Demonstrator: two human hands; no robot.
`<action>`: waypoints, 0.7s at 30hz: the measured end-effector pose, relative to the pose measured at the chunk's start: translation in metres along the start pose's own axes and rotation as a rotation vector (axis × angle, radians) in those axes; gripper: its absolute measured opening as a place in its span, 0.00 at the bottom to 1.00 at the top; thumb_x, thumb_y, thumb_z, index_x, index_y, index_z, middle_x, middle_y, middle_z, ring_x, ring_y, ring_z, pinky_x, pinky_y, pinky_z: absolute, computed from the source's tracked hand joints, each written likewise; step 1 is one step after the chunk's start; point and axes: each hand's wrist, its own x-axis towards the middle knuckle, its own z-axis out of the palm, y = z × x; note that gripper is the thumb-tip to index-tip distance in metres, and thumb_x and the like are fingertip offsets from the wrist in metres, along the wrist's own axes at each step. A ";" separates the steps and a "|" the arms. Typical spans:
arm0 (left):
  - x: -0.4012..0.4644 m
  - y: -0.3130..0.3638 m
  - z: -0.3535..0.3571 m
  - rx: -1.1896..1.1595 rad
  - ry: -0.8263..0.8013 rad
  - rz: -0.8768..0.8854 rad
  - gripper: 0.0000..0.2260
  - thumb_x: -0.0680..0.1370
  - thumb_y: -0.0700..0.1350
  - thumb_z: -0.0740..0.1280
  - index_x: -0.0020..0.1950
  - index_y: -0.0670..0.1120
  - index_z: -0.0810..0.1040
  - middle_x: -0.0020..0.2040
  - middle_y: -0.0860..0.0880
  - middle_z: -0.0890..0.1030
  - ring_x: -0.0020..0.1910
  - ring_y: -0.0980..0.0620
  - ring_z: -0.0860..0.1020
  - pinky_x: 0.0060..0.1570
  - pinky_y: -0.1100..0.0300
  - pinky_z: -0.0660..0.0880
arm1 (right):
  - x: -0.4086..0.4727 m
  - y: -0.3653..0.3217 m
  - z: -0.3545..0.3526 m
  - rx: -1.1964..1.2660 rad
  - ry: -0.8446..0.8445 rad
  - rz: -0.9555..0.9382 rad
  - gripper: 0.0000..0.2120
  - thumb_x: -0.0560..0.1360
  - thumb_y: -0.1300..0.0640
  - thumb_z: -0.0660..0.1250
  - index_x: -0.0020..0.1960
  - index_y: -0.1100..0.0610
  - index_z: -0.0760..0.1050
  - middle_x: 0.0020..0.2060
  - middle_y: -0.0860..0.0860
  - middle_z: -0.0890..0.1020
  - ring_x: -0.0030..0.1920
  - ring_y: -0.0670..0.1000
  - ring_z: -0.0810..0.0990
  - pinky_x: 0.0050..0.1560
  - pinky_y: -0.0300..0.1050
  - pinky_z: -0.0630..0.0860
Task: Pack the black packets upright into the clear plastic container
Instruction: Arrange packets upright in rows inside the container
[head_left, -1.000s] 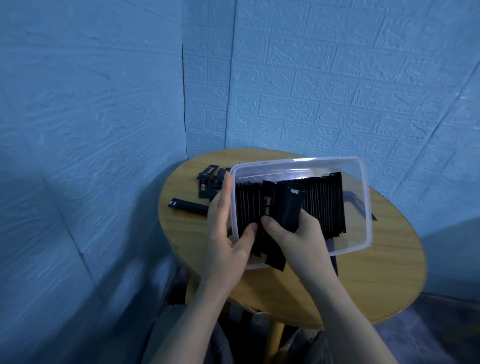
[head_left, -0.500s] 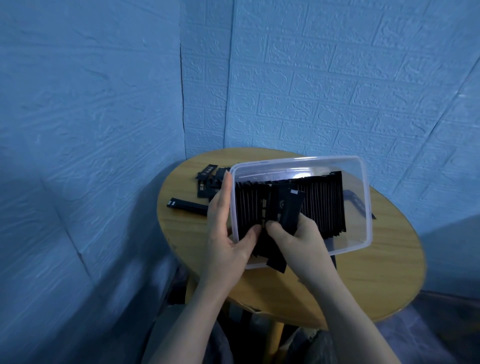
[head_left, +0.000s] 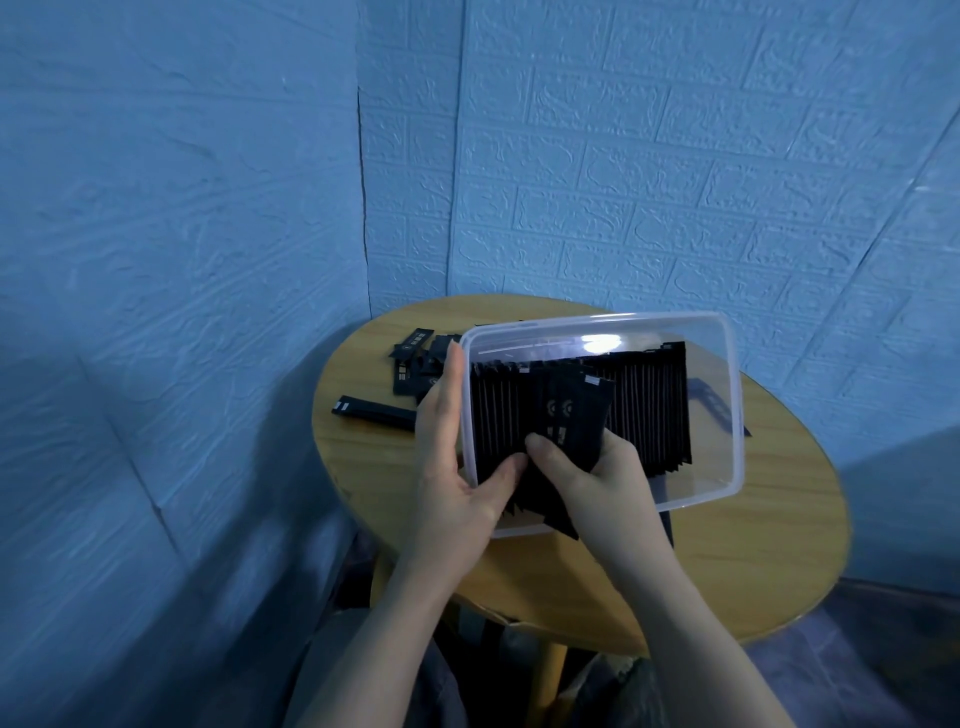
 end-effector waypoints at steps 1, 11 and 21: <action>0.000 0.000 0.000 0.005 -0.003 -0.003 0.44 0.74 0.32 0.72 0.77 0.62 0.52 0.73 0.65 0.59 0.74 0.67 0.57 0.68 0.73 0.59 | 0.000 -0.001 0.000 -0.004 -0.001 -0.002 0.06 0.77 0.56 0.68 0.42 0.55 0.77 0.35 0.50 0.82 0.41 0.53 0.82 0.45 0.59 0.80; 0.001 0.001 0.001 -0.012 0.013 -0.007 0.43 0.72 0.29 0.71 0.76 0.59 0.54 0.72 0.66 0.60 0.73 0.70 0.58 0.67 0.74 0.60 | 0.004 0.001 0.000 -0.205 0.036 -0.061 0.06 0.78 0.57 0.64 0.42 0.51 0.71 0.48 0.55 0.75 0.44 0.53 0.77 0.45 0.53 0.77; 0.001 0.000 0.001 -0.006 0.013 -0.002 0.42 0.72 0.33 0.71 0.76 0.62 0.54 0.72 0.67 0.60 0.74 0.67 0.58 0.70 0.71 0.58 | 0.002 0.011 -0.005 -0.134 0.062 -0.118 0.11 0.77 0.58 0.67 0.58 0.54 0.74 0.47 0.43 0.81 0.48 0.36 0.79 0.45 0.33 0.77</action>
